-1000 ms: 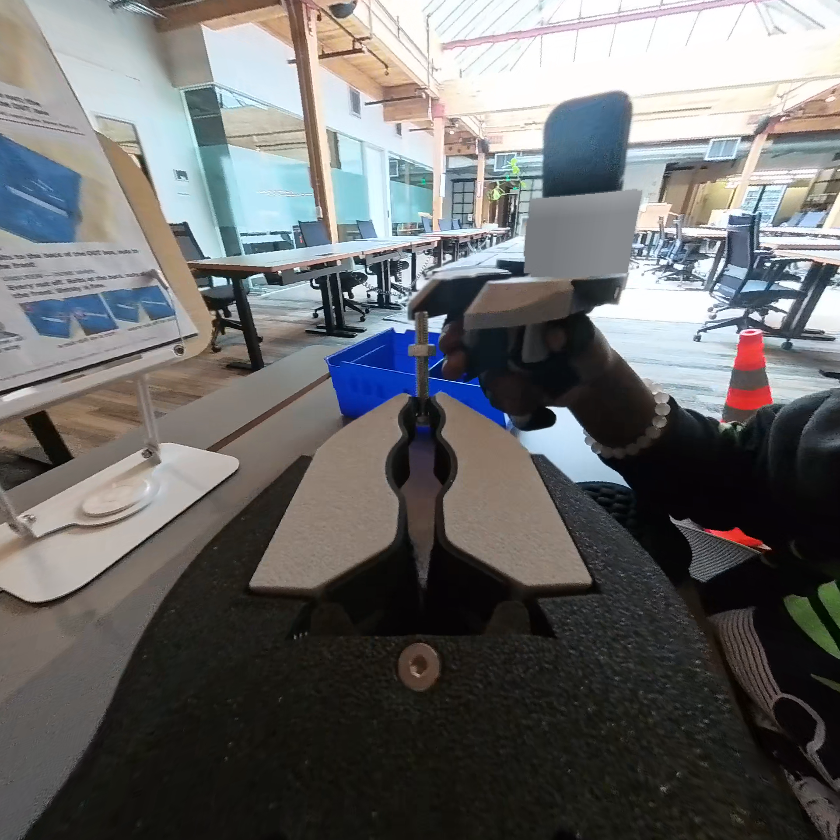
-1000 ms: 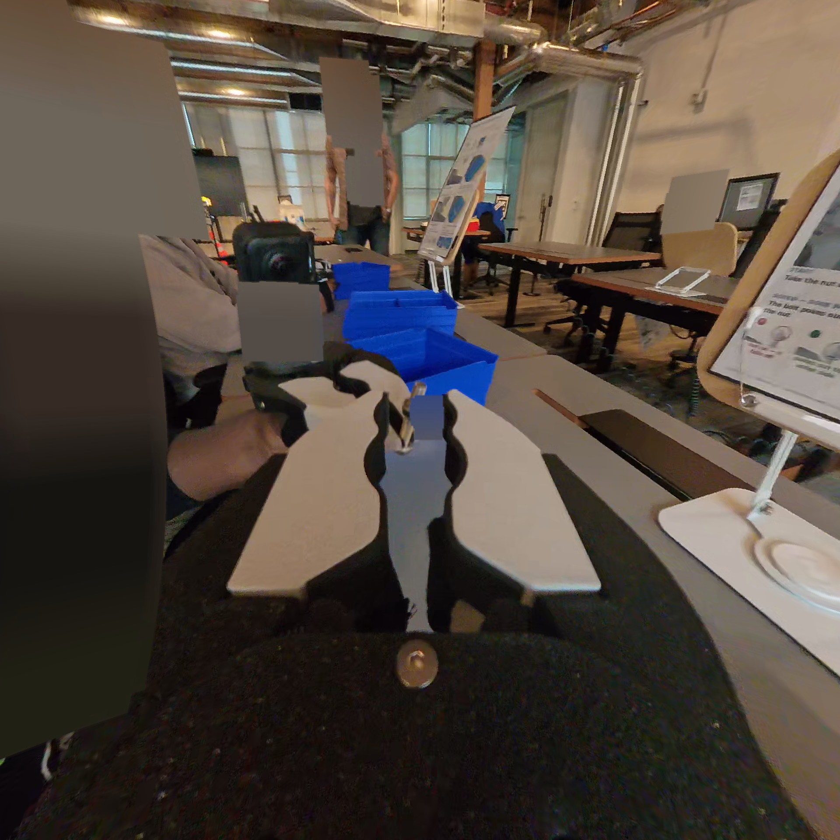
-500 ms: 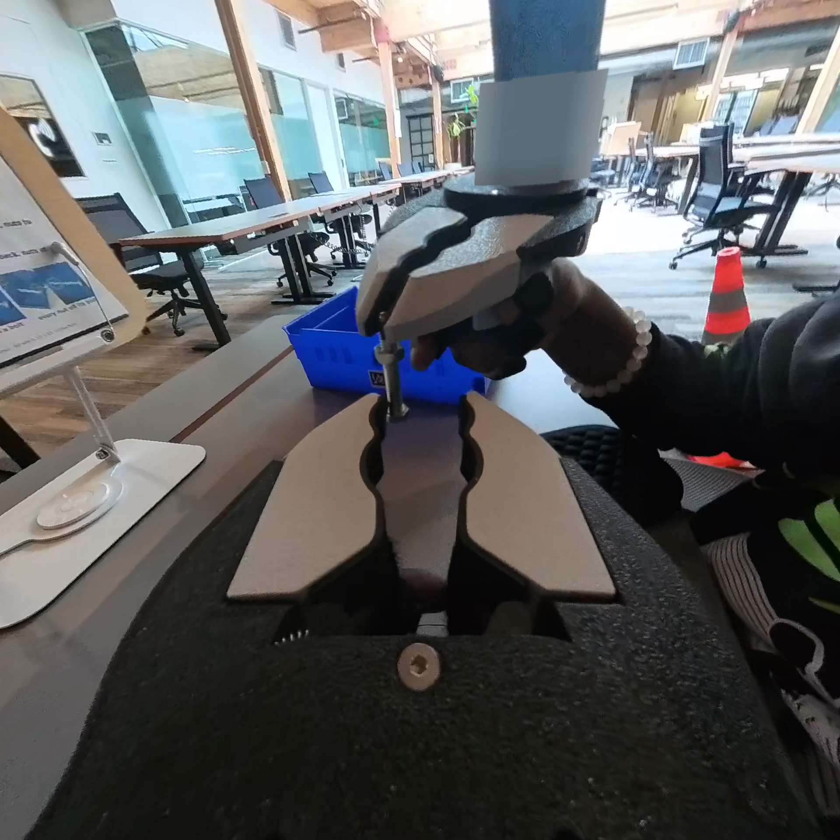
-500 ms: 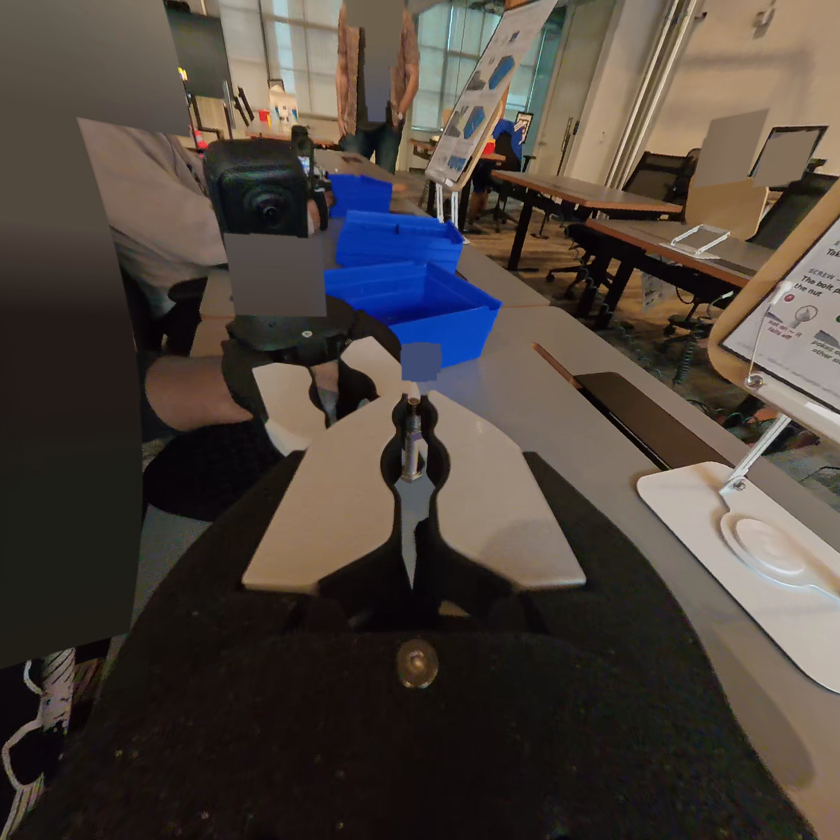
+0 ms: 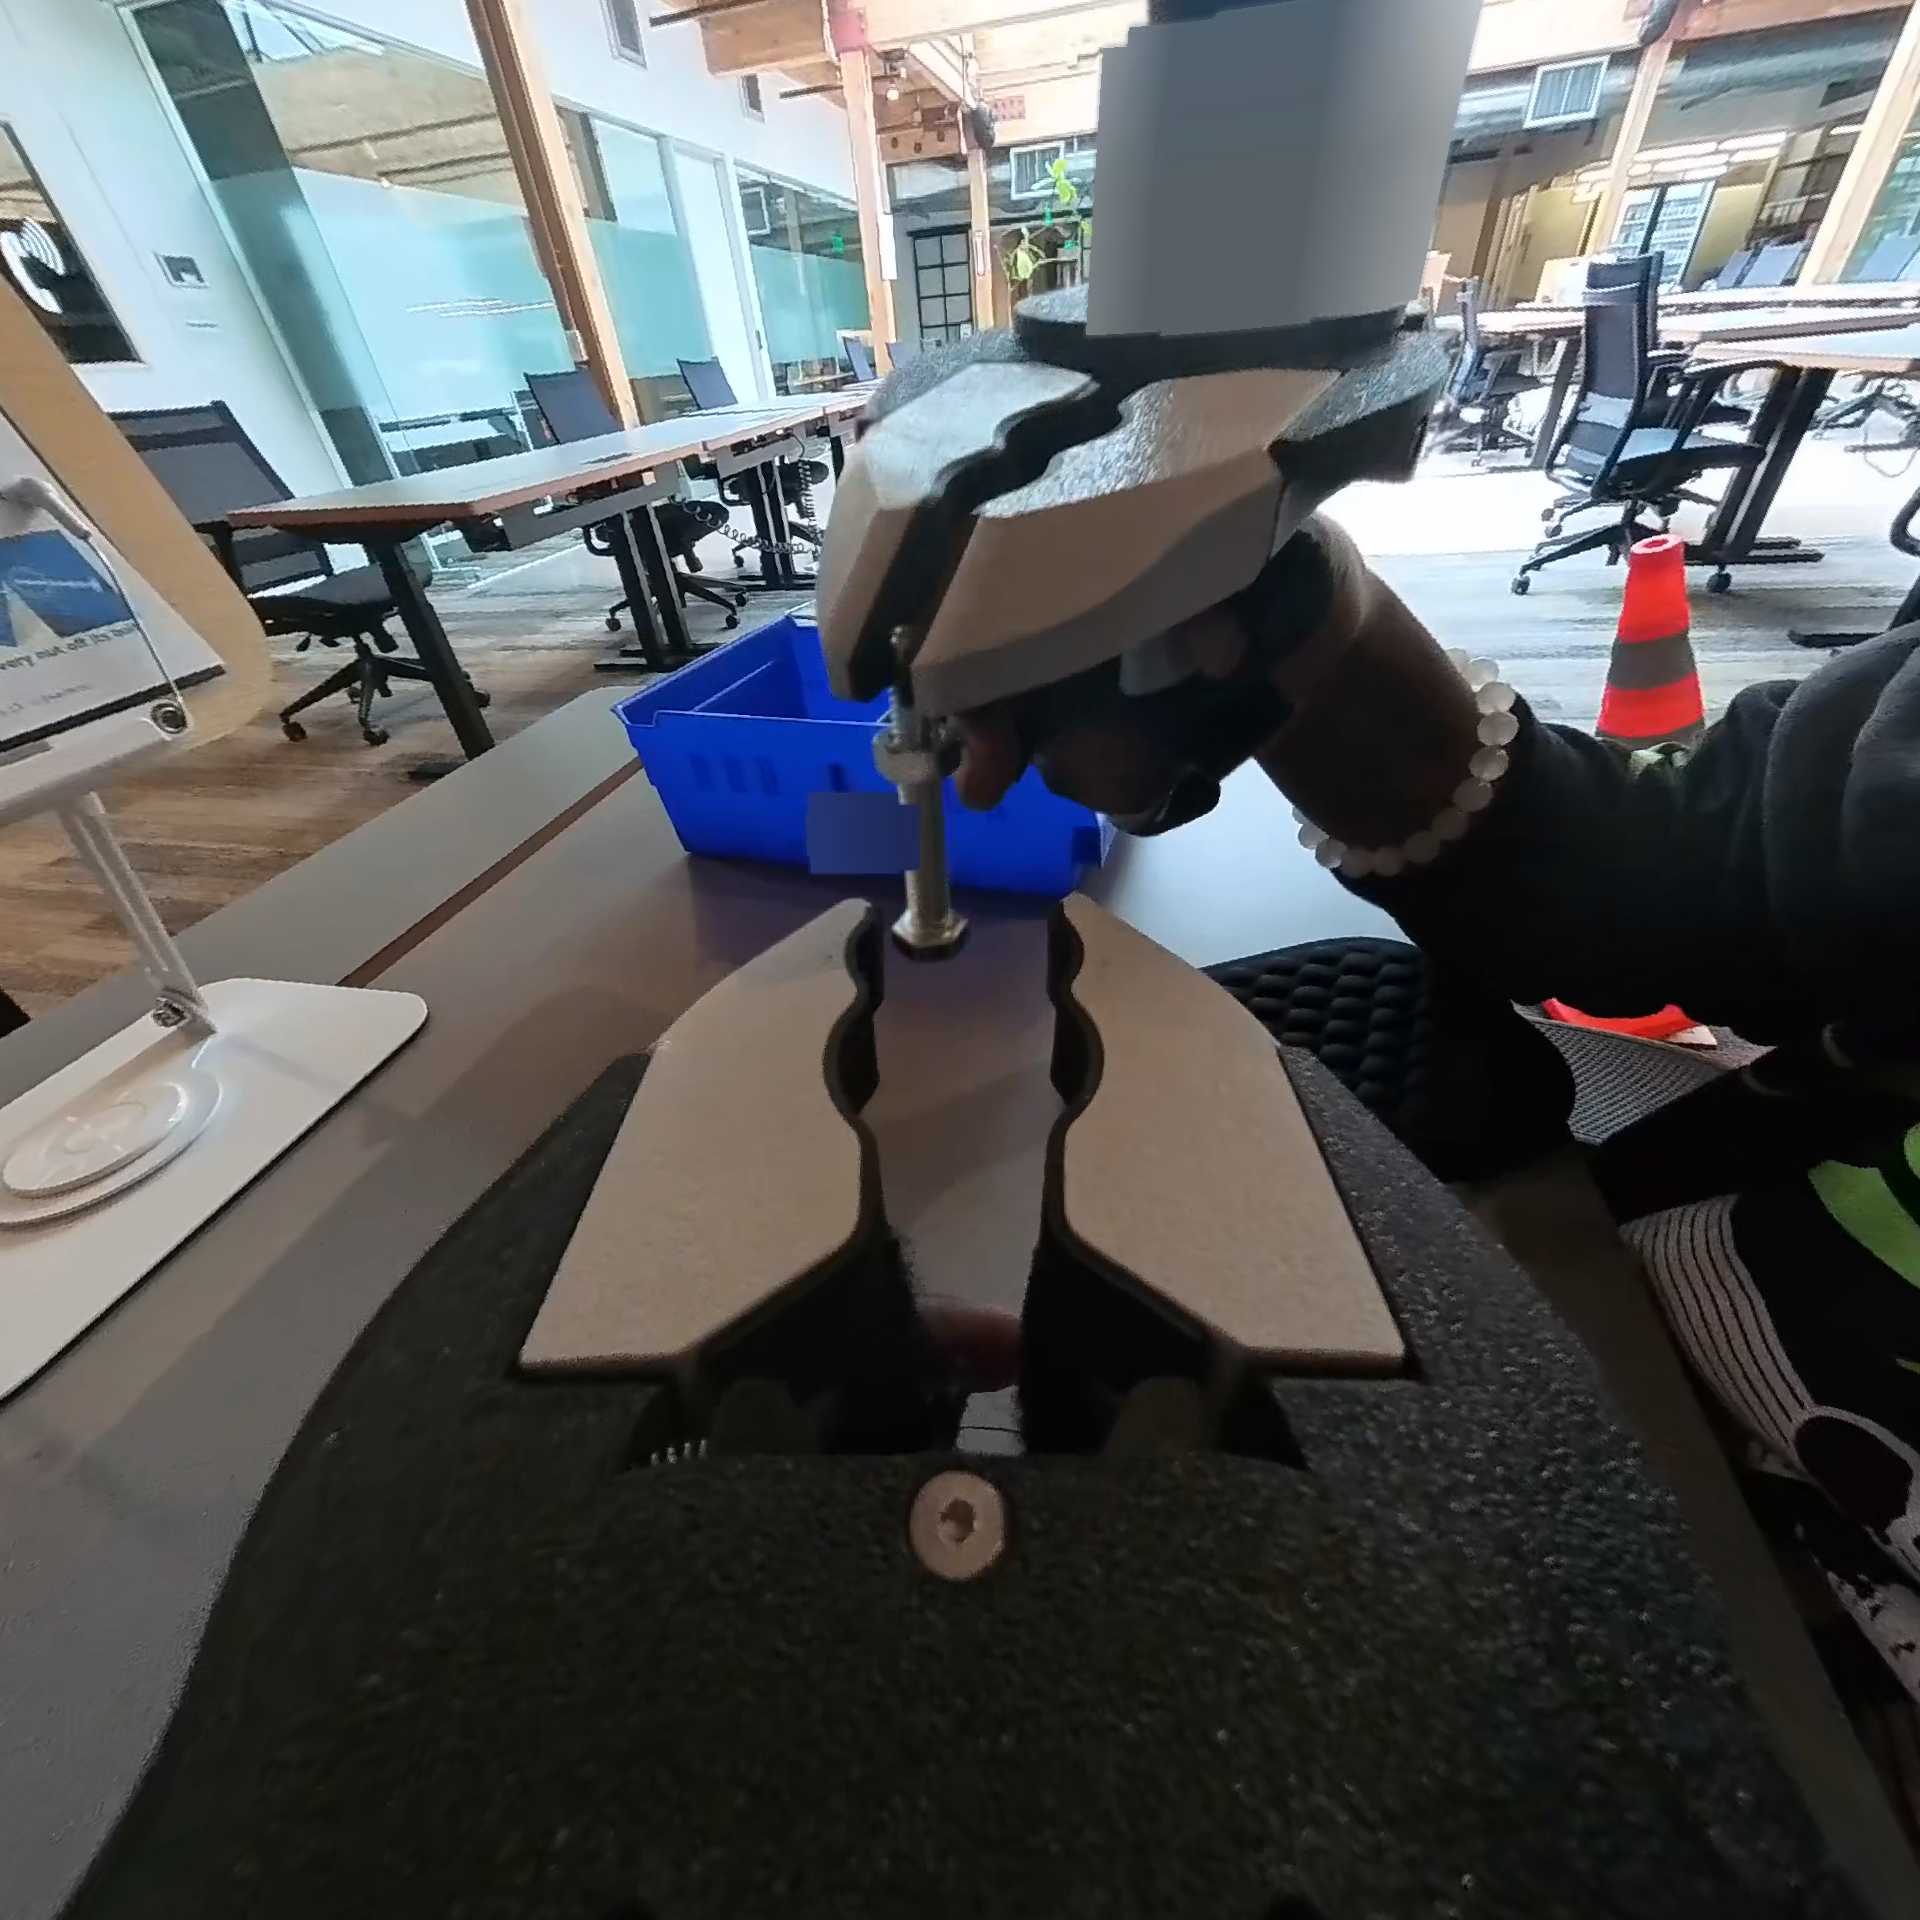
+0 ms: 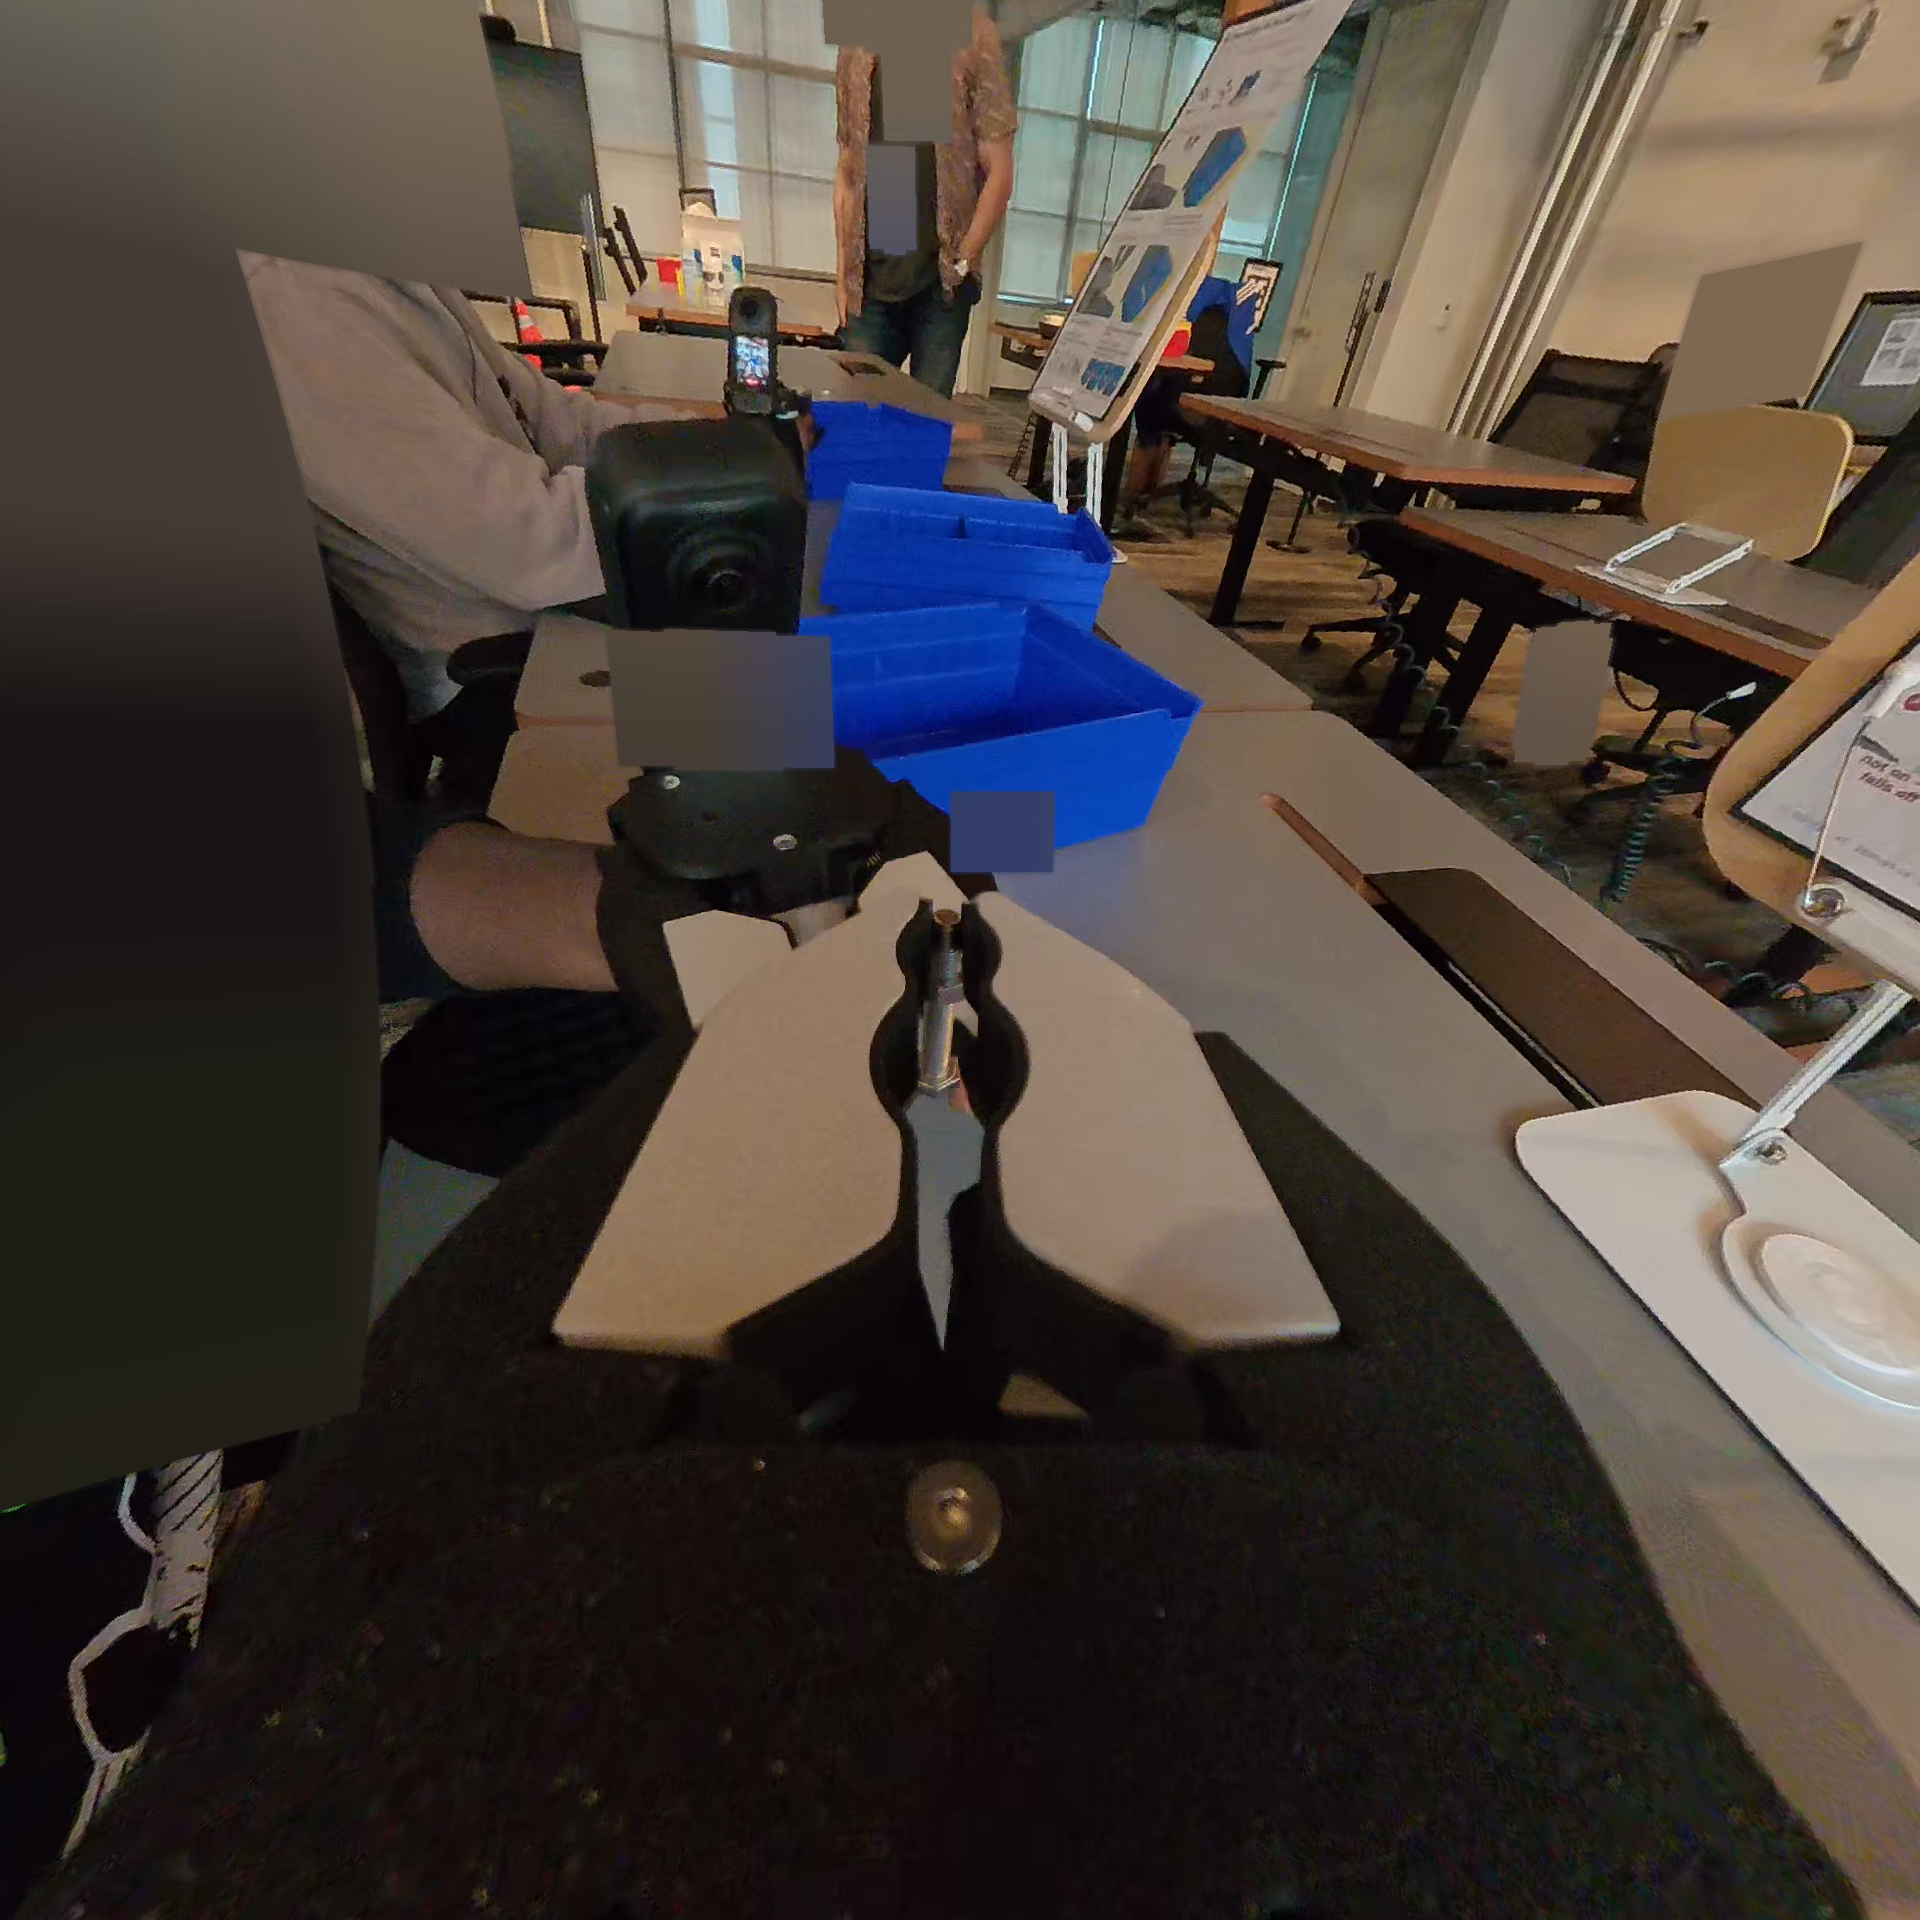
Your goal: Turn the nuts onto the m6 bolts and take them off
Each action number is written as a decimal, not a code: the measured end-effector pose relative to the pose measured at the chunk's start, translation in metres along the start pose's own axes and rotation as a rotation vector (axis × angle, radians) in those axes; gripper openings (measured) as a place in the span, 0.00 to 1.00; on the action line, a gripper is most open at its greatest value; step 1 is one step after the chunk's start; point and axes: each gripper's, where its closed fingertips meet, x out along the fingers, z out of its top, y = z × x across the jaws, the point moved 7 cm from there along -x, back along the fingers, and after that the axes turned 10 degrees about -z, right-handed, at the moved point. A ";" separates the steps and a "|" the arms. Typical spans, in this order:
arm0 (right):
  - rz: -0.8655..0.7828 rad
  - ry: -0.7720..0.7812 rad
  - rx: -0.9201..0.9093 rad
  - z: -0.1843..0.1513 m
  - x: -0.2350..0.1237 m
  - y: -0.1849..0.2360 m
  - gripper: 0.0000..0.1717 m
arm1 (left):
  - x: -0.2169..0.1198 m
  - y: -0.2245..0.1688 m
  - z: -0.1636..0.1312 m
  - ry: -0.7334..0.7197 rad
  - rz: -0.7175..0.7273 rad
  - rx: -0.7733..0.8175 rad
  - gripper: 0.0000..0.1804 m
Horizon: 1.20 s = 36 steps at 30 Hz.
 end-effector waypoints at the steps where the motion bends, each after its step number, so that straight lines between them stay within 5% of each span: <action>1: 0.002 0.003 0.004 -0.001 0.000 0.000 0.02 | 0.001 0.000 0.000 -0.001 -0.007 0.000 0.15; 33: 0.044 0.007 0.043 -0.009 0.004 0.004 0.03 | 0.002 0.001 -0.008 -0.040 -0.022 0.011 0.02; 36: 0.062 -0.004 0.060 -0.014 0.003 0.005 0.21 | 0.003 0.001 -0.013 -0.054 -0.024 0.016 0.02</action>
